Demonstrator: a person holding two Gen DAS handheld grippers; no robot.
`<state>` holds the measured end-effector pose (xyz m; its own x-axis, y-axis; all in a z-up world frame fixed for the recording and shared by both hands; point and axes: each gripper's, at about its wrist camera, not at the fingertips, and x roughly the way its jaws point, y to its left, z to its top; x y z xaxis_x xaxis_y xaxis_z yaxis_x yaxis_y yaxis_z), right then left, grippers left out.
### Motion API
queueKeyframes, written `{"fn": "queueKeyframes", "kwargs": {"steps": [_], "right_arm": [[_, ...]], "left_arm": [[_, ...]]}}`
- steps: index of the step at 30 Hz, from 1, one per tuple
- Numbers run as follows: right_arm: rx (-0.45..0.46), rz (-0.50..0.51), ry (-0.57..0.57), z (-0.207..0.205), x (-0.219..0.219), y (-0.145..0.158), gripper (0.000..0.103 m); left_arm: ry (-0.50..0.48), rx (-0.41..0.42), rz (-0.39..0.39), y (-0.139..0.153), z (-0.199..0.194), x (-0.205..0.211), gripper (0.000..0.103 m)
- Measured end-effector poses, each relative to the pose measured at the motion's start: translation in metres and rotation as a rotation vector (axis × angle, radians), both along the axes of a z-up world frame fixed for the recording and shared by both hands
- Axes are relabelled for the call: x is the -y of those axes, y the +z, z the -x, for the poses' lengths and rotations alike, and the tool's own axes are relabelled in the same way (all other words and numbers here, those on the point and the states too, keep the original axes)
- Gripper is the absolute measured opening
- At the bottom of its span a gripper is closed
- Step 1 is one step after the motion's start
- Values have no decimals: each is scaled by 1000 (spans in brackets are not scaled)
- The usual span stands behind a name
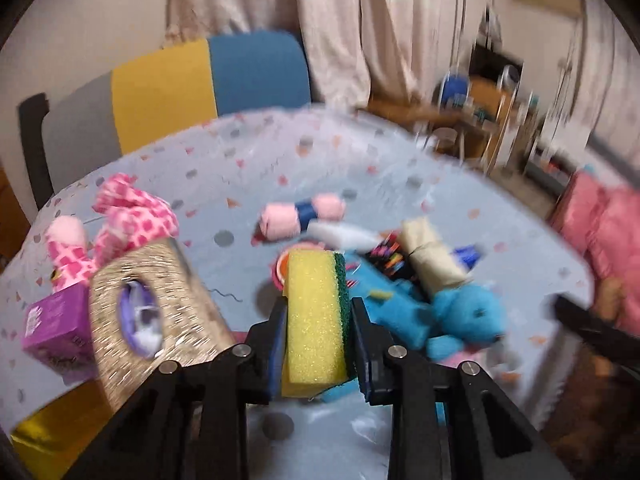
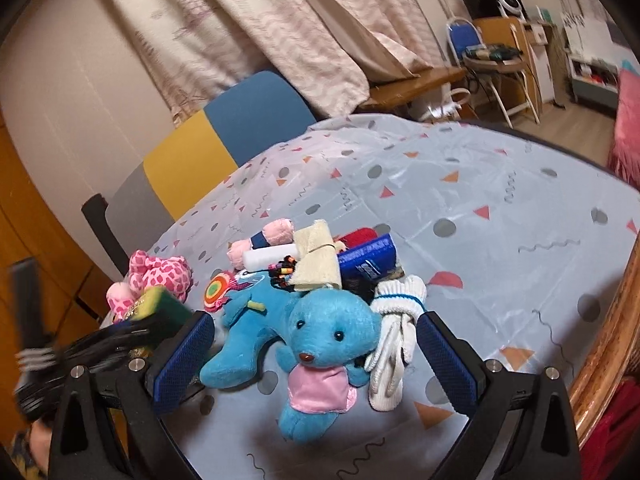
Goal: Organize soft objects
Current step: 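Grasp the yellow-green sponge with the left gripper and lift it, then drop the sponge into the gold tray while the right gripper grasps the blue teddy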
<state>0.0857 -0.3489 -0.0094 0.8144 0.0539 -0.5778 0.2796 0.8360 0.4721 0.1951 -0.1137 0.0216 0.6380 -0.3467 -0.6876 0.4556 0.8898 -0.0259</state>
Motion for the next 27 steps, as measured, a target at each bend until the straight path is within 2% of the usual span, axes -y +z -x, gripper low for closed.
{"fn": "queueKeyframes", "kwargs": {"steps": [3,6,9,10,13,16,20,21,23,27], "right_arm": [[-48,-35,-10,-4,4,-5,103],[-112,-39,18,-14,-3,-11,103],[-185,5,53,-27,-19,-20,102],[-209,27,57,-32,-25,-25,98],[-272,80,53,-47,-34,-39,96],[-333,124,46,-59,-38,-52,87],[-382,130,62,-64,-39,-59,76],[-383,133,65,-64,-40,-60,73],[-390,150,61,-63,-40,-60,58],[-385,181,80,-64,-44,-58,46]], "left_arm": [[-5,40,104,25,36,-31,30],[5,42,178,37,62,-64,30],[38,14,240,37,83,-101,30],[54,4,253,36,86,-113,30],[140,-21,272,29,100,-158,30],[266,-28,289,18,111,-212,30],[414,-91,357,-8,106,-268,30],[431,-107,367,-14,104,-275,30],[459,-155,379,-26,96,-286,30],[449,-212,354,-41,64,-290,31]]}}
